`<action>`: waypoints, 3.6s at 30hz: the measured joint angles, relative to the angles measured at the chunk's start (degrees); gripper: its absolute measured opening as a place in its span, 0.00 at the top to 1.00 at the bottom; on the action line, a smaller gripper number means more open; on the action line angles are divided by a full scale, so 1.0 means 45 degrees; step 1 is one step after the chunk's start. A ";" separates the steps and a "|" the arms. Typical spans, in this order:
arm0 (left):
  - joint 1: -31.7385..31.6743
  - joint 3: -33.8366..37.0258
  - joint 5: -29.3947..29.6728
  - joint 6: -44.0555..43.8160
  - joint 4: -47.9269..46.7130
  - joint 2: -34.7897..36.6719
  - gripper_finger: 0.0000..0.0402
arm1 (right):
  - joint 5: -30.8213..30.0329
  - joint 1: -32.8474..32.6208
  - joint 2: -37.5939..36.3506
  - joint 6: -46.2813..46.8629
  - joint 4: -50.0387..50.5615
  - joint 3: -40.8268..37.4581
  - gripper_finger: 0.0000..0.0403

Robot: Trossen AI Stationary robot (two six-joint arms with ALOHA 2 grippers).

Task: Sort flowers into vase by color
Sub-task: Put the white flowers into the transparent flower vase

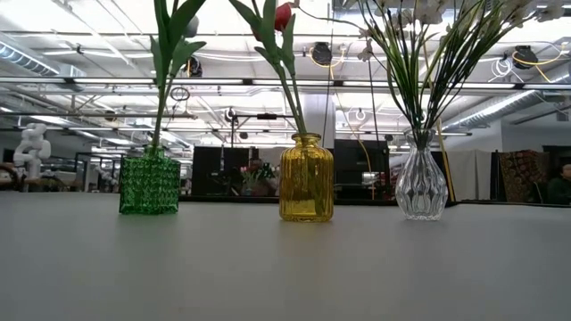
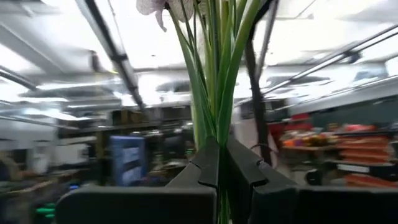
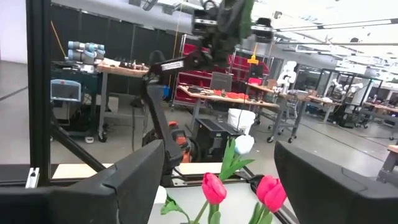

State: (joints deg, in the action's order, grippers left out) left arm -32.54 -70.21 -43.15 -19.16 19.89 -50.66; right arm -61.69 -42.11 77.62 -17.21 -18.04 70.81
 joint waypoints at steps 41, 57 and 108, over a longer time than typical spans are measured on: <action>1.3628 -0.1625 1.1962 0.9142 0.1191 -0.8750 0.98 | 0.5493 0.0534 0.1647 -0.2108 -0.4170 0.0010 0.26; 1.3748 -0.1625 1.2021 0.9443 0.0922 -0.8538 0.95 | 0.5221 0.0763 0.1608 -0.0874 -0.2722 0.0010 0.40; 1.4574 -0.1620 1.4130 0.7318 -0.4184 -0.7575 0.43 | 0.2528 -0.2269 0.0808 0.0091 -0.1638 0.0005 1.00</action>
State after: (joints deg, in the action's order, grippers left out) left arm 33.04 -77.49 20.44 13.77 1.07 -84.75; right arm -50.32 -52.32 81.26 -16.80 -25.41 70.83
